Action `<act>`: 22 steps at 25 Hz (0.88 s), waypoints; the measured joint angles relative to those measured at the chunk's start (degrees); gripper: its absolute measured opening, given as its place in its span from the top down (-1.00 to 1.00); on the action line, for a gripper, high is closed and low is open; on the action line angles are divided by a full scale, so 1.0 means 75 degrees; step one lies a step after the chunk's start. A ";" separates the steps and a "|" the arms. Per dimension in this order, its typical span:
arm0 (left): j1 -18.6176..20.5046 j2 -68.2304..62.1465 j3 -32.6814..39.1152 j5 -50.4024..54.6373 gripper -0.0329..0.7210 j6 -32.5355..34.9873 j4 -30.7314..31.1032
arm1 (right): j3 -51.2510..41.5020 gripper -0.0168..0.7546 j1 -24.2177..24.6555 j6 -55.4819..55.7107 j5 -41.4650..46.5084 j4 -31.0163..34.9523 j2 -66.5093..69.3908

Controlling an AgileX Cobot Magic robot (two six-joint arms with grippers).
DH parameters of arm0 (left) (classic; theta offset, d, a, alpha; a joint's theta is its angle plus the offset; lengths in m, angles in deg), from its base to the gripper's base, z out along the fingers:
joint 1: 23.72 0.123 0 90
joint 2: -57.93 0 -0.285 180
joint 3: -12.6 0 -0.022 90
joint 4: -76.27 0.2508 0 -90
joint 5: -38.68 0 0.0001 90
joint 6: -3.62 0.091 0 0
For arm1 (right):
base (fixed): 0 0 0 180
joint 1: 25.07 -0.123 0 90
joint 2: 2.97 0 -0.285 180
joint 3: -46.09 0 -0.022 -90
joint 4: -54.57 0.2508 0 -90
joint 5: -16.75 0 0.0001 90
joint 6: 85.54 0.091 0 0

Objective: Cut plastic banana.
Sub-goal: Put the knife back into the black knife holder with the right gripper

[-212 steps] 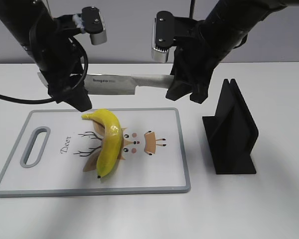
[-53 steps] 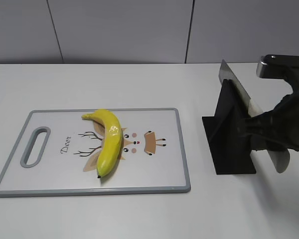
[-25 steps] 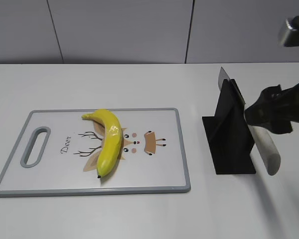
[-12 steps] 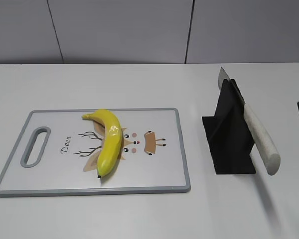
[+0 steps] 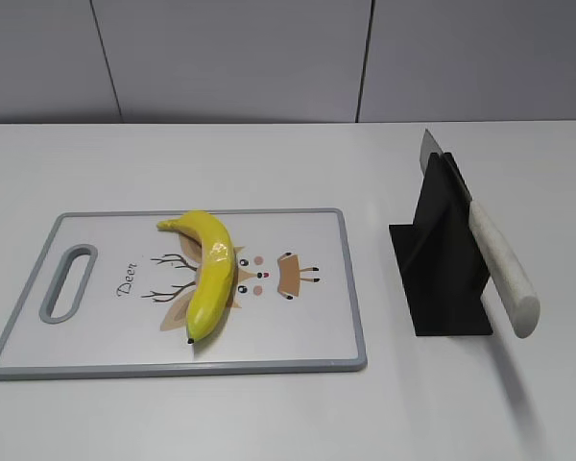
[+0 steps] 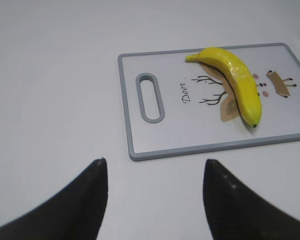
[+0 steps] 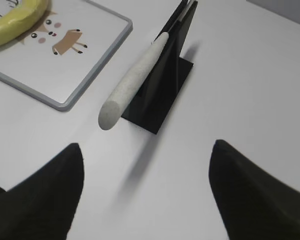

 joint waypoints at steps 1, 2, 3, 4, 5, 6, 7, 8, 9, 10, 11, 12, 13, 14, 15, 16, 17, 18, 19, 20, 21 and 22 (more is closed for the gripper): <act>0.0000 0.0112 0.0009 -0.0007 -0.63 0.0000 0.0000 | -0.0022 -0.58 0.0000 -0.0039 0.0071 -0.0009 -0.0307; 0.0000 0.0286 0.0009 -0.0007 -0.63 -0.0001 0.0000 | -0.0037 -0.58 0.0000 -0.0066 0.0163 -0.0035 -0.0604; 0.0000 0.0484 0.0009 -0.0007 -0.63 -0.0001 0.0000 | -0.0045 -0.58 0.0000 -0.0083 0.0260 -0.0060 -0.0842; 0.0000 0.0627 0.0009 0.0000 -0.63 -0.0001 0.0000 | -0.0045 -0.58 0.0000 -0.0091 0.0375 -0.0101 -0.1099; 0.0000 0.0728 0.0009 -0.0010 -0.63 -0.0001 -0.0007 | -0.0045 -0.58 0.0000 -0.0097 0.0524 -0.0120 -0.1339; 0.0000 0.0743 0.0009 -0.0010 -0.63 -0.0001 -0.0007 | -0.0045 -0.58 0.0000 -0.0097 0.0725 -0.0160 -0.1517; 0.0000 0.0743 0.0009 -0.0010 -0.63 -0.0001 -0.0012 | -0.0045 -0.58 0.0000 -0.0097 0.0942 -0.0192 -0.1717; 0.0000 0.0743 0.0009 -0.0010 -0.63 -0.0001 -0.0022 | -0.0066 -0.58 0.0000 -0.0097 0.1092 -0.0205 -0.1909; 0.0000 0.0743 0.0009 -0.0010 -0.63 -0.0001 -0.0022 | -0.0118 -0.58 0.0000 -0.0097 0.1233 -0.0211 -0.2098; 0.0000 0.0743 0.0009 -0.0010 -0.63 -0.0001 -0.0022 | -0.0186 -0.58 0.0000 -0.0097 0.1351 -0.0211 -0.2246; 0.0000 0.0743 0.0009 -0.0010 -0.63 -0.0001 -0.0022 | -0.0258 -0.58 0.0000 -0.0099 0.1418 -0.0211 -0.2409; 0.0000 0.0743 0.0009 -0.0010 -0.63 -0.0001 -0.0022 | -0.0354 -0.58 0.0000 -0.0099 0.1468 -0.0192 -0.2563; 0.0000 0.0743 0.0009 -0.0010 -0.63 -0.0001 -0.0022 | -0.0431 -0.58 0.0000 -0.0099 0.1468 -0.0158 -0.2680; 0.0000 0.0743 0.0009 -0.0010 -0.62 -0.0001 -0.0024 | -0.0468 -0.58 0.0000 -0.0099 0.1460 -0.0118 -0.2792; 0.0000 0.0743 0.0009 -0.0010 -0.60 -0.0001 -0.0024 | -0.0476 -0.58 0.0000 -0.0099 0.1460 -0.0104 -0.2874; 0.0000 0.0743 0.0009 -0.0010 -0.59 -0.0001 -0.0024 | -0.0476 -0.58 0.0000 -0.0099 0.1460 -0.0094 -0.2921; 0.0000 0.0743 0.0009 -0.0010 -0.59 -0.0001 -0.0024 | -0.0479 -0.58 0.0000 -0.0099 0.1460 -0.0094 -0.2960; 0.0000 0.0743 0.0009 -0.0010 -0.58 -0.0001 -0.0024 | -0.0485 -0.58 0.0000 -0.0099 0.1452 -0.0094 -0.2968; 0.0000 0.0743 0.0009 -0.0010 -0.58 -0.0001 -0.0024 | -0.0485 -0.58 0.0000 -0.0099 0.1452 -0.0088 -0.2968; 0.0000 0.0743 0.0009 -0.0010 -0.58 -0.0001 -0.0030 | -0.0485 -0.58 0.0000 -0.0099 0.1452 -0.0082 -0.2968; 0.0000 0.0743 0.0009 -0.0010 -0.57 -0.0001 -0.0030 | -0.0485 -0.58 0.0000 -0.0099 0.1452 -0.0085 -0.2968; 0.0000 0.0743 0.0009 -0.0010 -0.57 -0.0001 -0.0030 | -0.0485 -0.58 0.0000 -0.0099 0.1452 -0.0079 -0.2968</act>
